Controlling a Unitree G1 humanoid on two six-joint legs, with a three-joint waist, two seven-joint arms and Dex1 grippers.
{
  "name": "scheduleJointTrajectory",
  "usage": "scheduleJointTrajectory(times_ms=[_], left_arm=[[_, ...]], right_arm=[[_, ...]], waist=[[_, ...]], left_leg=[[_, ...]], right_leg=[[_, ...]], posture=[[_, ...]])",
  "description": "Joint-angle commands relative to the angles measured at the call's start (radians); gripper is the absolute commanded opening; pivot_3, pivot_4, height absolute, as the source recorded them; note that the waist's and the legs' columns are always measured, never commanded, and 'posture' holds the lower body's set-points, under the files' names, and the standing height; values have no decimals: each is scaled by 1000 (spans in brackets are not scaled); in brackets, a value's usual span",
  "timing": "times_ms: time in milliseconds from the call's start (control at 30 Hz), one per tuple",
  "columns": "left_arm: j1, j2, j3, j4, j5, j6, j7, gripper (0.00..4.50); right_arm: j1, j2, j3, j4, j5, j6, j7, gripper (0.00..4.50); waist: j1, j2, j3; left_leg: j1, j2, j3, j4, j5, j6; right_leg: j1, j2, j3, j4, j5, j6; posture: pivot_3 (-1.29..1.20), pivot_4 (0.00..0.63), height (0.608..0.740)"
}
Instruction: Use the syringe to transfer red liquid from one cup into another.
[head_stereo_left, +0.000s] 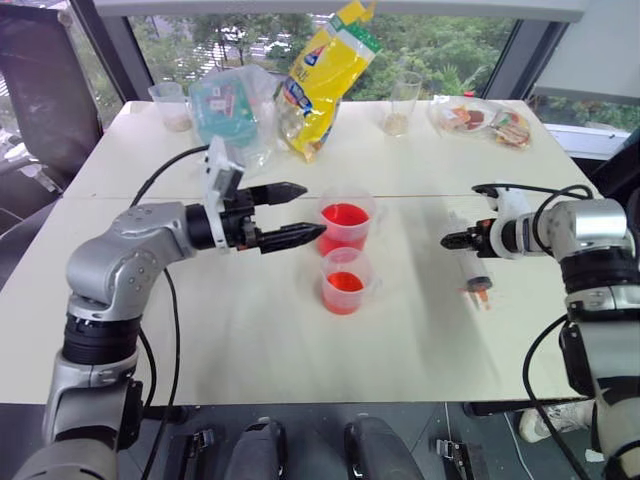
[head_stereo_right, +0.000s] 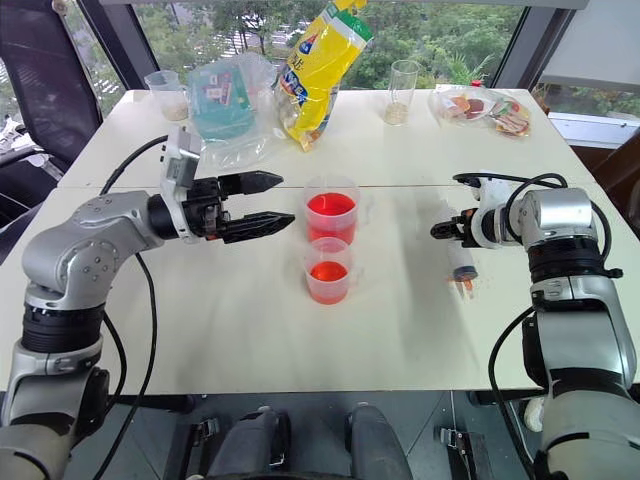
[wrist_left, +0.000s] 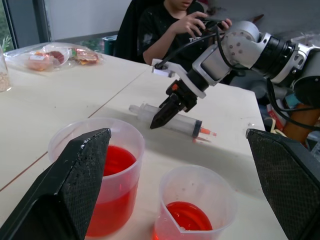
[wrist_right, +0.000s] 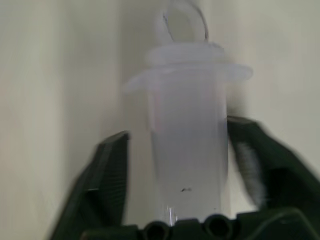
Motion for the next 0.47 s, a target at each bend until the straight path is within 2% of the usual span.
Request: scheduleJointTrajectory(times_ms=[33,233,467], left_arm=[[-5,7,44,-40,-48,25,29,4500],[37,56,76,-83,-88,58,46,4500],[106,117,99,-128,-109,64,52,4500]], right_arm=[[-27,-44,-25,-103,-13,5,50,4430],[110,-222,-121,-569,143,97,247,4430],[343,-291,-424,-916,360,87,387,4430]], waist=[[1,0,0],[10,1,0],[12,0,0]], left_leg=[[0,0,0,0,0,0],[-2,0,-2,-1,0,0],[-1,0,-2,0,0,1]], right_leg=[[0,0,0,0,0,0],[-1,0,-2,-1,0,0],[2,-1,-2,-2,0,0]], posture=[[0,150,740],[0,150,740],[0,150,740]])
